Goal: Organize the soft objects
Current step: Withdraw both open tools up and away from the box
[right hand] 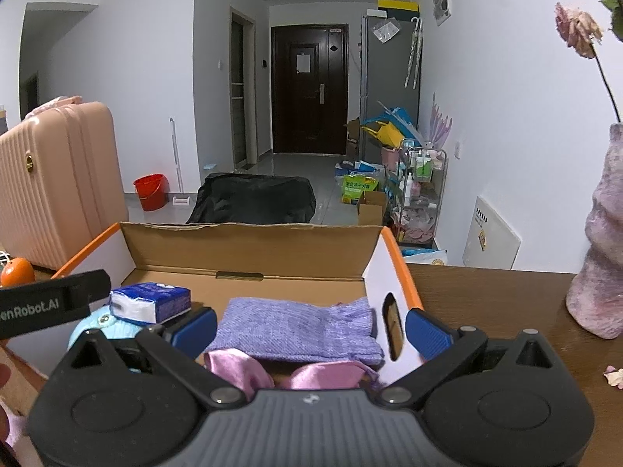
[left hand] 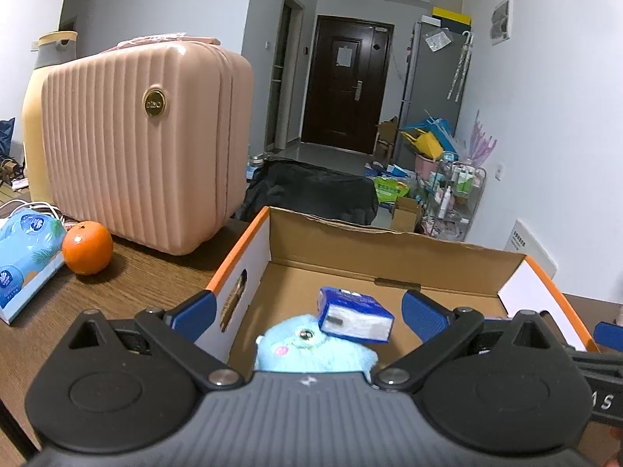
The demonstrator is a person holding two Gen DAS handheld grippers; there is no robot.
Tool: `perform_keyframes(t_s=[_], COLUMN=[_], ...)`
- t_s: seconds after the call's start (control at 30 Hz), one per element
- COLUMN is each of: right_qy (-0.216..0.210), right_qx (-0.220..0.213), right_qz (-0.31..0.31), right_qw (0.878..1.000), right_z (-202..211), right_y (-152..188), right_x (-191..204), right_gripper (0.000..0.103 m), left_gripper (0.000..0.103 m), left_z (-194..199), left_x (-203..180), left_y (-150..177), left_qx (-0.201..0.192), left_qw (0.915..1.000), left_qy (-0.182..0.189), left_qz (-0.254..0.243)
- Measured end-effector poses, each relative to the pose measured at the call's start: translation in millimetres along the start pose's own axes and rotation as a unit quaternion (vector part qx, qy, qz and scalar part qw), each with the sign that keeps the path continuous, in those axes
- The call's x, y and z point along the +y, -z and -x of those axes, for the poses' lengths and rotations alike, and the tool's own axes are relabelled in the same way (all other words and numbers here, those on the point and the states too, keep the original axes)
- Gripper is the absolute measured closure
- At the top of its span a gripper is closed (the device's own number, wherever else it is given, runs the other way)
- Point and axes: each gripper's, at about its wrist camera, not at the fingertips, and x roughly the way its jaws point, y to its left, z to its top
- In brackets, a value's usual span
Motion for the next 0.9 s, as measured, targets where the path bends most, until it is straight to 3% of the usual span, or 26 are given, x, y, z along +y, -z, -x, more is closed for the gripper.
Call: perform_keyframes(t_s=[0.4,0.9], right_qy=[-0.008,-0.002], right_qx=[-0.013,-0.035], right_qz=[0.000,-0.035], right_qw=[1.000,0.999], right_z=[27,44], right_y=[13,18], right_x=[-5,-24], right_gripper=[0.000,0.000], left_gripper=[0.000,0.000], left_z=[4,33], left_x=[10,13], left_y=[17,33], left_qx=[0.022,-0.027], left_qw=[0.9996,0.9977], left_qy=[0.011,0.024], left_qz=[-0.015,-0.057])
